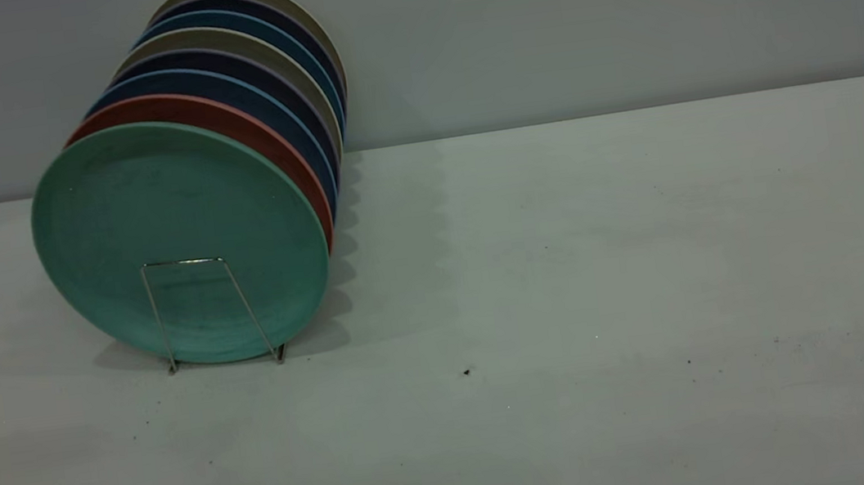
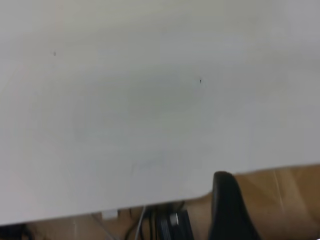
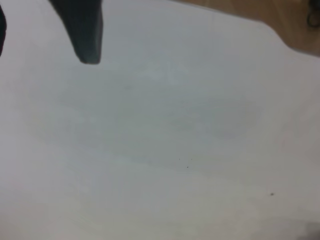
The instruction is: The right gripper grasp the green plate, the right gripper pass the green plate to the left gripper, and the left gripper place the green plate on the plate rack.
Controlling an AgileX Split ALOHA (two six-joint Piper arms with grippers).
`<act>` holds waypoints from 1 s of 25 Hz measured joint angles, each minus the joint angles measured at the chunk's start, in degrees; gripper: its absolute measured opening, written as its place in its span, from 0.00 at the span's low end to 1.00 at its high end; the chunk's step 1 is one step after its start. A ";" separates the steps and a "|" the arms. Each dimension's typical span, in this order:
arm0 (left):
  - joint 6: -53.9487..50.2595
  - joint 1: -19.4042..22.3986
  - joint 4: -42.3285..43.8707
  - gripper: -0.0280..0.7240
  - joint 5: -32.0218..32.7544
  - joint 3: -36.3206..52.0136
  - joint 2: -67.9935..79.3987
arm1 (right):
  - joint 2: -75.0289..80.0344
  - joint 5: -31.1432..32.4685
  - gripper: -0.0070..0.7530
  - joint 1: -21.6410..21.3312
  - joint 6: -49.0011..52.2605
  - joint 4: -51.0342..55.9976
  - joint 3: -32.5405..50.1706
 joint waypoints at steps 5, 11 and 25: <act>-0.17 0.00 0.00 0.67 0.23 0.00 -5.19 | -0.05 0.00 0.52 0.00 0.04 0.00 0.00; -0.17 0.00 0.00 0.67 0.62 0.00 -7.30 | -3.89 0.05 0.52 -8.10 0.04 0.12 0.00; -0.17 0.80 0.11 0.67 1.00 0.00 -11.74 | -4.78 0.44 0.52 -11.07 0.04 0.12 0.06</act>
